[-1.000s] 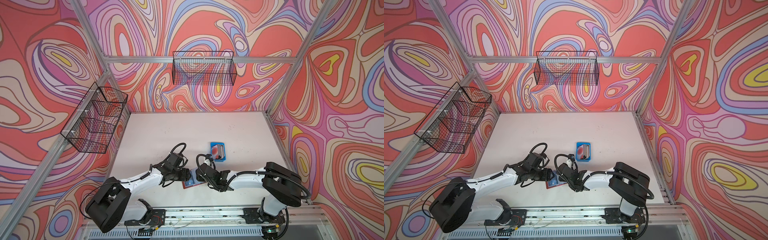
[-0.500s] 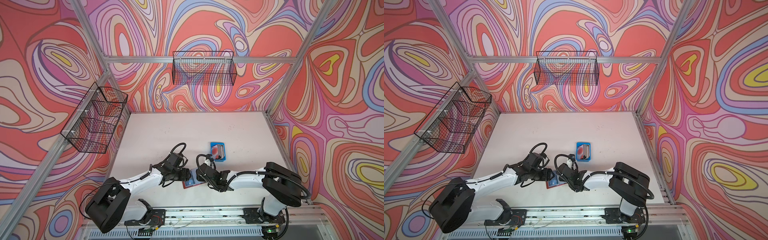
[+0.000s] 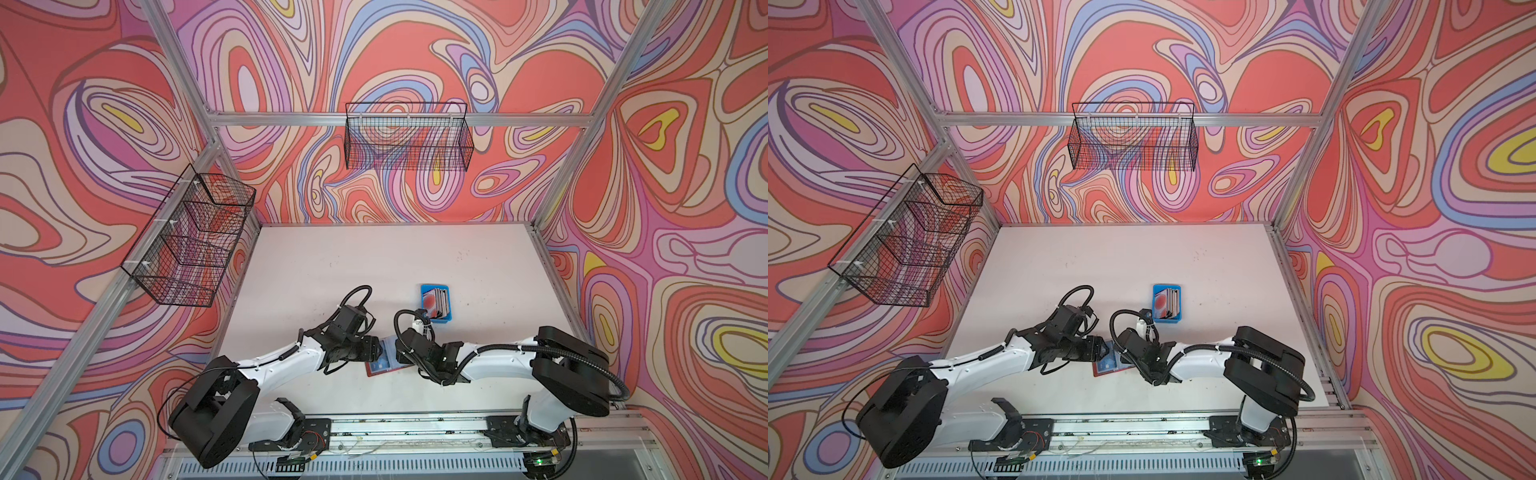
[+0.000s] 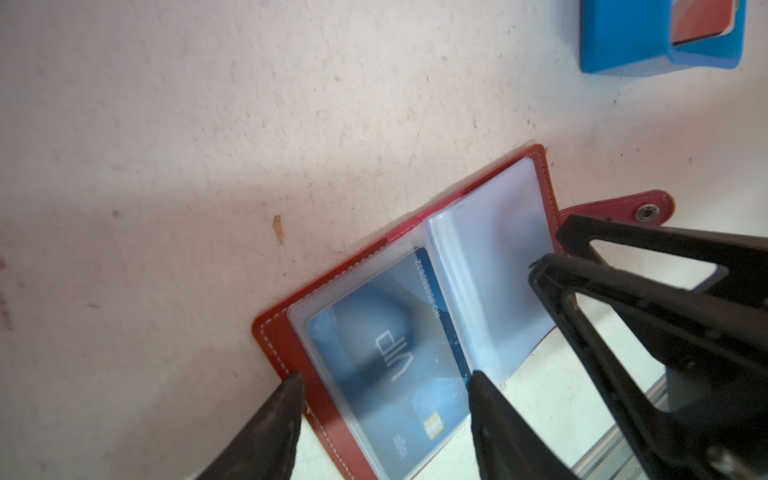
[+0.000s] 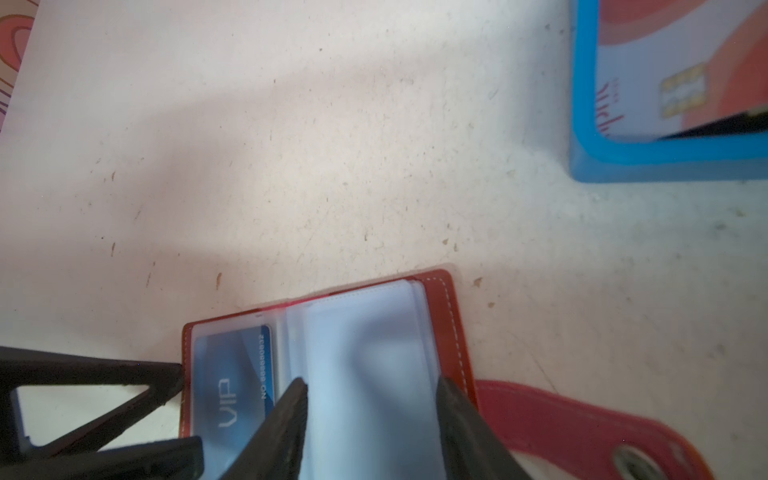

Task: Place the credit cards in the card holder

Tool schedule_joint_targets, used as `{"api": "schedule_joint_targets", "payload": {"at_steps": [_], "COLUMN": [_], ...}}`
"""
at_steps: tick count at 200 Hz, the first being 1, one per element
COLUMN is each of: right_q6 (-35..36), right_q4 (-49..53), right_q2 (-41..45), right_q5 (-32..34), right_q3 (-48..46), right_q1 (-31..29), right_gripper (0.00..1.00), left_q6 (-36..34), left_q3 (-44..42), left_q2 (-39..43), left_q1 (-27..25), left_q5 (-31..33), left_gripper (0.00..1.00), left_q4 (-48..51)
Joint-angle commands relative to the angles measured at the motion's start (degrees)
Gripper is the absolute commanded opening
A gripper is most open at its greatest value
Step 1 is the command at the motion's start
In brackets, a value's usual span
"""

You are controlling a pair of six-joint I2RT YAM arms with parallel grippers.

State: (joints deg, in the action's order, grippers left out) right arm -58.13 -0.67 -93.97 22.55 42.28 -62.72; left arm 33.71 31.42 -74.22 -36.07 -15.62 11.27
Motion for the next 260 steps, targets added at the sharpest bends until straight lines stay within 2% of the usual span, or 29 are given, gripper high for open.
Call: {"api": "schedule_joint_targets", "payload": {"at_steps": [1,119,166,260], "right_q6": [-1.1,-0.7,-0.4,-0.7], "right_q4": [0.8,-2.5,-3.5,-16.6], "right_q2": [0.4,-5.7,-5.2,-1.9], "right_q5": [1.1,-1.9,-2.6,-7.4], "right_q3": [-1.1,3.1,3.4,-2.6], "right_q1": [-0.5,-3.1,-3.5,-3.6], "right_gripper": [0.53,0.52,0.52,0.47], "left_q6": [0.4,0.5,0.4,0.4], "left_q3": [0.0,0.0,0.0,0.2], "left_q2": [1.2,1.4,1.4,1.8], "left_q1": [-0.3,-0.3,-0.3,-0.3], "left_q5": [0.2,0.5,0.6,2.7], "left_gripper": [0.65,0.65,0.65,0.65], "left_q4": [-0.3,-0.2,-0.1,1.1]}}
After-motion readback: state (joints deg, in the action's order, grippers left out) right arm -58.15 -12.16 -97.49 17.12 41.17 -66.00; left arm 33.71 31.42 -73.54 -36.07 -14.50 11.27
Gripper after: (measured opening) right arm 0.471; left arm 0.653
